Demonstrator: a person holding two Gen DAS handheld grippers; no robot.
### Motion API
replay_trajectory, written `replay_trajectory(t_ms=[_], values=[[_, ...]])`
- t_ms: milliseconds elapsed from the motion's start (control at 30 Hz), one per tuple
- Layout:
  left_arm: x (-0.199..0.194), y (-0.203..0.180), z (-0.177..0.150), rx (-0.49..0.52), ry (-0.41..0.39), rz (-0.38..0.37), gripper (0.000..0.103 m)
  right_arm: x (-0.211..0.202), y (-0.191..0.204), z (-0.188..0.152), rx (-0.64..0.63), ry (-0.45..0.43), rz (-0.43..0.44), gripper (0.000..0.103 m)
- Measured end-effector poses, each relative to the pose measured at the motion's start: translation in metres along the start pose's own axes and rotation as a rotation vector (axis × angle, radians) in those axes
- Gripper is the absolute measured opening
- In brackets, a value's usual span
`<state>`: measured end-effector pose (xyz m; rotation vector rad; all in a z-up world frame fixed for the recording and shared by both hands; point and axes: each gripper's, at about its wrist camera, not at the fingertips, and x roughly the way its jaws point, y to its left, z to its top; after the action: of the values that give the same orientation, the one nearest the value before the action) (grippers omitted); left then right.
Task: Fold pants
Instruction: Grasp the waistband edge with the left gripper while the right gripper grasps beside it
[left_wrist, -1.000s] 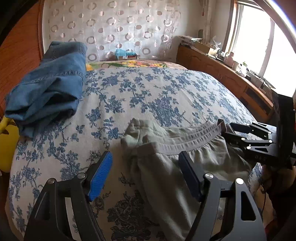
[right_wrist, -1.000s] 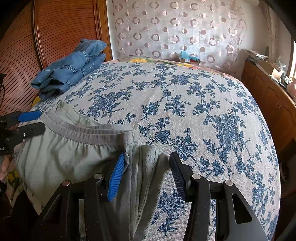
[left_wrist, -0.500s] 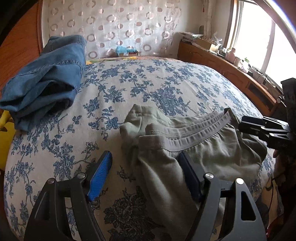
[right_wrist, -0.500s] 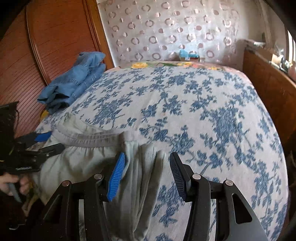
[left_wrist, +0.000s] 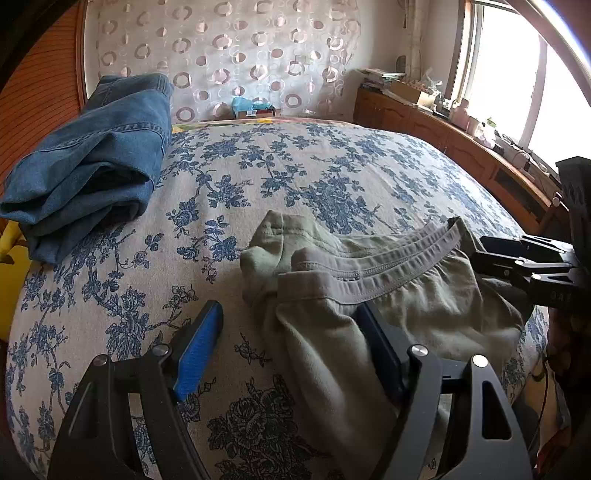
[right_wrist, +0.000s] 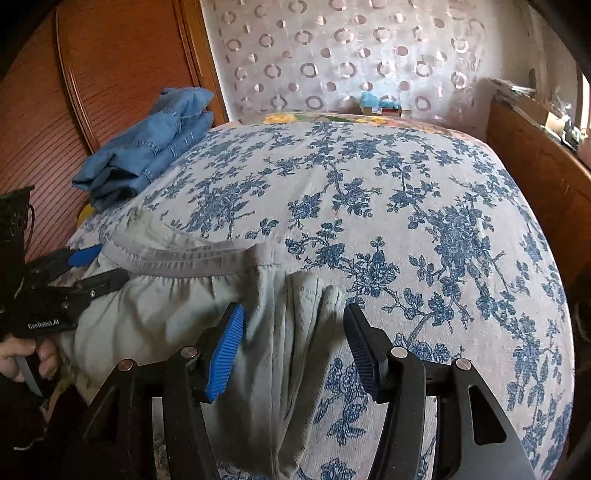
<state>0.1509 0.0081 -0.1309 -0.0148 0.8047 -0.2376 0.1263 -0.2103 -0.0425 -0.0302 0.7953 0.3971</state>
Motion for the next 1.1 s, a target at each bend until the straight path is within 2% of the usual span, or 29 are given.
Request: replay_trajectory(t_ms=[267, 433, 600, 667, 767, 867, 1100], values=[[0.001, 0.004, 0.003, -0.052, -0.003, -0.010, 0.076, 0.007, 0.011, 0.001, -0.016, -0.005, 0.003, 0.057], [0.002, 0.004, 0.003, -0.062, -0.008, -0.020, 0.075, 0.007, 0.008, -0.001, -0.008, -0.012, 0.038, 0.035], [0.002, 0.002, 0.004, -0.061, -0.013, -0.054, 0.057, 0.007, 0.003, -0.003, 0.009, -0.016, 0.059, 0.020], [0.001, -0.001, 0.004, -0.051, -0.012, -0.067, 0.045, 0.006, 0.002, -0.004, 0.015, -0.016, 0.071, 0.018], [-0.002, -0.005, 0.003, -0.038, -0.018, -0.075, 0.035, 0.005, 0.003, -0.006, 0.015, -0.021, 0.073, 0.016], [-0.008, -0.009, 0.003, -0.020, -0.038, -0.071, 0.027, 0.002, 0.006, -0.008, 0.020, -0.041, 0.074, 0.014], [-0.035, -0.011, 0.005, -0.027, -0.115, -0.090, 0.021, -0.021, 0.011, -0.012, 0.020, -0.128, 0.081, 0.014]])
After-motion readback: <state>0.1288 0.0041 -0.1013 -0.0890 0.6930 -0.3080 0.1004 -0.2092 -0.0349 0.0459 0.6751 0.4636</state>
